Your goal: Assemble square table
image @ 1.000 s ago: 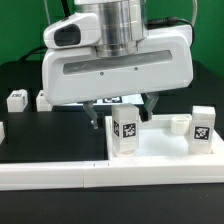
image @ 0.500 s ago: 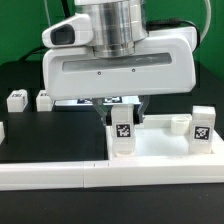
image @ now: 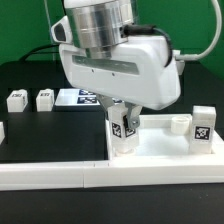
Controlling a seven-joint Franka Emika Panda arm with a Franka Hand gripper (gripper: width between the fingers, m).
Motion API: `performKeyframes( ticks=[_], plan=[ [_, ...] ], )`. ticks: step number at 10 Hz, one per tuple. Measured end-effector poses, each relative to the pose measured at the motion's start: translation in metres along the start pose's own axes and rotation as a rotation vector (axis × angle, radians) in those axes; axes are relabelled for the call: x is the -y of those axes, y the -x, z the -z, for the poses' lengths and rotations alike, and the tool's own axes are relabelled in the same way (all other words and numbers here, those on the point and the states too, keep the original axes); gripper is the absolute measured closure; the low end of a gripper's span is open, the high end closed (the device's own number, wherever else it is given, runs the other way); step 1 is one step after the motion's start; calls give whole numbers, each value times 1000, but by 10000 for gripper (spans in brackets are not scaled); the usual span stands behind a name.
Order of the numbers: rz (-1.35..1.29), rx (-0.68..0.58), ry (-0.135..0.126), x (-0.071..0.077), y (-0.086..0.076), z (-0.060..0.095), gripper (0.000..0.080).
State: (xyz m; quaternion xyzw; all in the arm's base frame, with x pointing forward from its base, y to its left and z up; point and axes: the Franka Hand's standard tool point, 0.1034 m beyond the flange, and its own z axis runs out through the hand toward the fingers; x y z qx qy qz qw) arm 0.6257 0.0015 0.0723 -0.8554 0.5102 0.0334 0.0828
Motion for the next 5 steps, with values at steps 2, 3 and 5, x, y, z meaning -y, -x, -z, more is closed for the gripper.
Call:
performKeyframes(
  ticks=[2,3,5],
  plan=[
    [-140,-7,-1,3,7,-2,509],
    [-208,-8,-1,3,7,-2,509],
    [-202,-9,0,3,7,-2,509]
  ],
)
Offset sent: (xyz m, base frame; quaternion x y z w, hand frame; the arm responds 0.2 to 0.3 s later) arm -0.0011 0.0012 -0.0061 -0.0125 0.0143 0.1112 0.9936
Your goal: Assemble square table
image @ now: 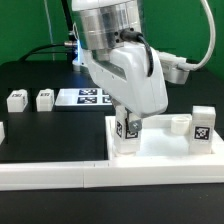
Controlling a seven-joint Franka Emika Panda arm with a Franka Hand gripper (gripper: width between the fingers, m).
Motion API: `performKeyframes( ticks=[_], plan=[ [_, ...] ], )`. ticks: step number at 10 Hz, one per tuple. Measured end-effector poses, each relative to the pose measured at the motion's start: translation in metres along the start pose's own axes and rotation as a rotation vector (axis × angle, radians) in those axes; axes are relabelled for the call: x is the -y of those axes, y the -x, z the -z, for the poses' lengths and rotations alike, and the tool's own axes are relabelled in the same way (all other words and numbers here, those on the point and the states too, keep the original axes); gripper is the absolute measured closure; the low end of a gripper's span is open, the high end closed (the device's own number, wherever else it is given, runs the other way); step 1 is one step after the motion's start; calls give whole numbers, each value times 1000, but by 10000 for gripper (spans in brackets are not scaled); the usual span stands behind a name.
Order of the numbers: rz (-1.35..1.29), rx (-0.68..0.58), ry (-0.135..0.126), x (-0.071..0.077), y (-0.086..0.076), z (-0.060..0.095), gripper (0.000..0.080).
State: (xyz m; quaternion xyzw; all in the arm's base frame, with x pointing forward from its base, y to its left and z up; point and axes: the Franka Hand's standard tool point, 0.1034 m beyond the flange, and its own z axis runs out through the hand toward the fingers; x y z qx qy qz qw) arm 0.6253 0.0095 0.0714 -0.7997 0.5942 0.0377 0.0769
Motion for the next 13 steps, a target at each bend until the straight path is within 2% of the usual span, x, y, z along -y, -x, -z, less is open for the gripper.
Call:
performKeyframes(
  ticks=[1,2,3,4,5,7,8,9,10,12,13],
  plan=[
    [26,0,1,0,0,0,509],
    [270,-12,28,-2,-5,1,269],
    [445,-17,48,0,-4,4,269],
    [494,-11,55,1,1,4,187],
    [587,-8,55,1,0,4,158],
    [755,-4,57,1,-1,4,151],
    [911,-12,78,-1,-2,4,151],
    [1128,-38,113,1,-3,5,150],
    [1255,-53,113,4,-3,5,150],
    [1234,-53,110,4,-3,5,150],
    [1218,-53,108,4,-3,5,277]
  ],
)
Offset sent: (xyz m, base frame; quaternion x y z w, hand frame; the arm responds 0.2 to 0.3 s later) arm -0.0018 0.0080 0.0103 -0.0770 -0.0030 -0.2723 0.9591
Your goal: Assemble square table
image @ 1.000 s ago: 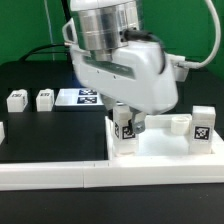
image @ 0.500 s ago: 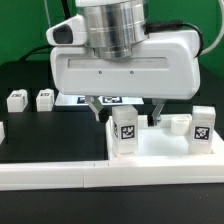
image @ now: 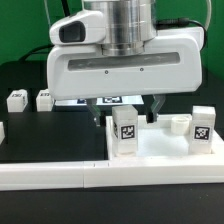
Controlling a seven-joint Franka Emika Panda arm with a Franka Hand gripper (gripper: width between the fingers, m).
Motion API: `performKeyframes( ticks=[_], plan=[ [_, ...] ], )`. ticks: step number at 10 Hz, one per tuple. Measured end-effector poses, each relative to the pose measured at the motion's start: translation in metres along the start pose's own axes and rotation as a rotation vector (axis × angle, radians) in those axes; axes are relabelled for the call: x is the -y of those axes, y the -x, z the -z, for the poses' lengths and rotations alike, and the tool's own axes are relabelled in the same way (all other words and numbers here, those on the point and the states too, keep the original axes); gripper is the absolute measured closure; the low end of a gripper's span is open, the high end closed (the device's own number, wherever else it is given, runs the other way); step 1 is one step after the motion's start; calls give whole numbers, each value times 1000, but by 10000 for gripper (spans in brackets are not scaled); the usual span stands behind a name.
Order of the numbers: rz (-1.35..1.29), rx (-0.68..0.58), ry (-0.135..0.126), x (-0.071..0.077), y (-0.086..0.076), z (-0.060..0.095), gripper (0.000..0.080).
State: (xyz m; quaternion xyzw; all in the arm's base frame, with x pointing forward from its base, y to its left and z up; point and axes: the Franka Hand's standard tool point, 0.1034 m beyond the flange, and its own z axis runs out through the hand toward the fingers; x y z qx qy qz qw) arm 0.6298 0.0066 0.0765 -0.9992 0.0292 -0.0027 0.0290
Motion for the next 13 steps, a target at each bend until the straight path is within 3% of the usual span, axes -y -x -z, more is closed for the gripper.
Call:
performKeyframes(
  ticks=[1,2,3,6,9,10,13],
  plan=[
    [-64,0,-1,1,0,0,447],
    [-132,0,-1,0,0,0,447],
    [-187,0,-1,0,0,0,509],
    [-441,1,-10,-2,0,0,509],
    [-1051,23,-114,-9,2,-2,509],
    [-1149,35,-131,-10,2,-3,508],
    [-1268,44,-134,-10,2,-3,508]
  ],
)
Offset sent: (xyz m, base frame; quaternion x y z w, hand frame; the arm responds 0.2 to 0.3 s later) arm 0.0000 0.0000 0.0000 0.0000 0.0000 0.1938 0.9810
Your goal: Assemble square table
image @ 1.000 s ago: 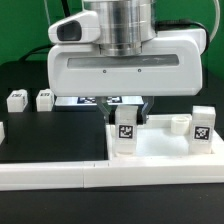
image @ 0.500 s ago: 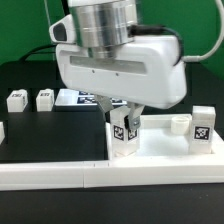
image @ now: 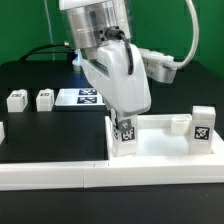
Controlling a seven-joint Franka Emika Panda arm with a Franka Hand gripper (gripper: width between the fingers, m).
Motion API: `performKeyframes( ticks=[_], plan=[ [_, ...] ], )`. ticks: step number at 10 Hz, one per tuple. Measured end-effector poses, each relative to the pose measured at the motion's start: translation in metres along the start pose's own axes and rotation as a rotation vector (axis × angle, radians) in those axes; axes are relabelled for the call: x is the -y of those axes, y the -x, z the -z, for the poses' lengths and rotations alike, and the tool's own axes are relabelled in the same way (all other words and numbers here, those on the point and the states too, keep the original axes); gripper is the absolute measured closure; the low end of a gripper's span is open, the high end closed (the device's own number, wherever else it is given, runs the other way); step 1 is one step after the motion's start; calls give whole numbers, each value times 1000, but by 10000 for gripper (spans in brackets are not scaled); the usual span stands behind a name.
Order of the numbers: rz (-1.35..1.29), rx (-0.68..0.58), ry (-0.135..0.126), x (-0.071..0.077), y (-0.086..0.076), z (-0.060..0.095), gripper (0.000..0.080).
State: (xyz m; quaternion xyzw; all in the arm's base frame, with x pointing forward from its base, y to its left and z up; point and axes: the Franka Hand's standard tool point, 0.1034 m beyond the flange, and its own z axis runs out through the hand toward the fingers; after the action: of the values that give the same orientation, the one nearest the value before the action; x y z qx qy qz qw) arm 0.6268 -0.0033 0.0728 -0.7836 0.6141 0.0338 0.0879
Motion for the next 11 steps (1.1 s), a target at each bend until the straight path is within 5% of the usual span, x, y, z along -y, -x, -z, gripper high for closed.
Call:
performKeyframes(
  ticks=[1,2,3,4,8,9,11],
  plan=[
    [1,1,1,0,0,-1,298],
    [17,0,1,0,1,-1,298],
    [247,-19,27,0,3,-1,178],
    [410,-34,55,2,6,-1,178],
    [736,-26,62,1,5,-1,151],
    [945,-45,94,2,5,0,151],
    [1185,-55,110,3,7,-1,151]
  ],
)
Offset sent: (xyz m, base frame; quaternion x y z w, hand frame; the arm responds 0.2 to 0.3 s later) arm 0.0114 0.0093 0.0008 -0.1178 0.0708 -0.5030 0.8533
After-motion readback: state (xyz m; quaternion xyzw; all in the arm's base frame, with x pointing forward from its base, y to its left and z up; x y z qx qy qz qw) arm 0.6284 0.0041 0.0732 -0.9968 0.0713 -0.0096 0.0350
